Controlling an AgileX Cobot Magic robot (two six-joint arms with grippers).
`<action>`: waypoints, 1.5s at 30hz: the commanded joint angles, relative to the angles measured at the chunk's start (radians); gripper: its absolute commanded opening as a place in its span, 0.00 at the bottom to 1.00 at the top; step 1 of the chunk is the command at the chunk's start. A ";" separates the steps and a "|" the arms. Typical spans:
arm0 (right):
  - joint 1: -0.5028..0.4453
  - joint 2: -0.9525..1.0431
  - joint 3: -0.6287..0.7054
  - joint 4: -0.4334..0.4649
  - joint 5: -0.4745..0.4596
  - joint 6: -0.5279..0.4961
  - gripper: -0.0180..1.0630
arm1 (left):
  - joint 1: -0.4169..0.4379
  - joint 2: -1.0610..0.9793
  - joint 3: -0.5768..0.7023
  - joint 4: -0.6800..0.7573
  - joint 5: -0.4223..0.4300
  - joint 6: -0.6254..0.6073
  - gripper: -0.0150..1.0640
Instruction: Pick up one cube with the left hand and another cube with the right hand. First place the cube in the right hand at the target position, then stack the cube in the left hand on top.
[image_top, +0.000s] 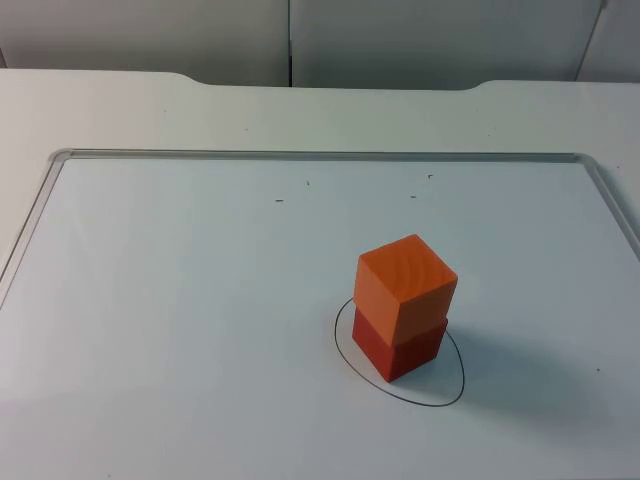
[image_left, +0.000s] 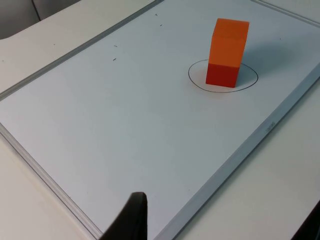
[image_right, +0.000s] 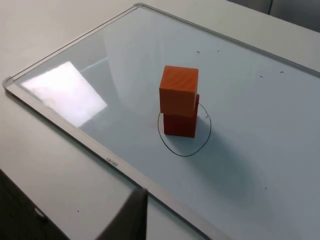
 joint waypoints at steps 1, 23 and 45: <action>-0.011 -0.005 0.006 0.006 -0.010 0.001 0.99 | -0.005 -0.006 -0.001 -0.010 -0.010 0.000 0.99; -0.618 -0.005 0.006 0.006 -0.010 0.001 0.99 | -0.005 -0.006 -0.001 -0.008 -0.010 0.000 0.99; -0.701 -0.005 0.006 0.006 -0.010 0.001 0.99 | 0.378 -0.006 -0.001 -0.008 -0.010 0.000 0.99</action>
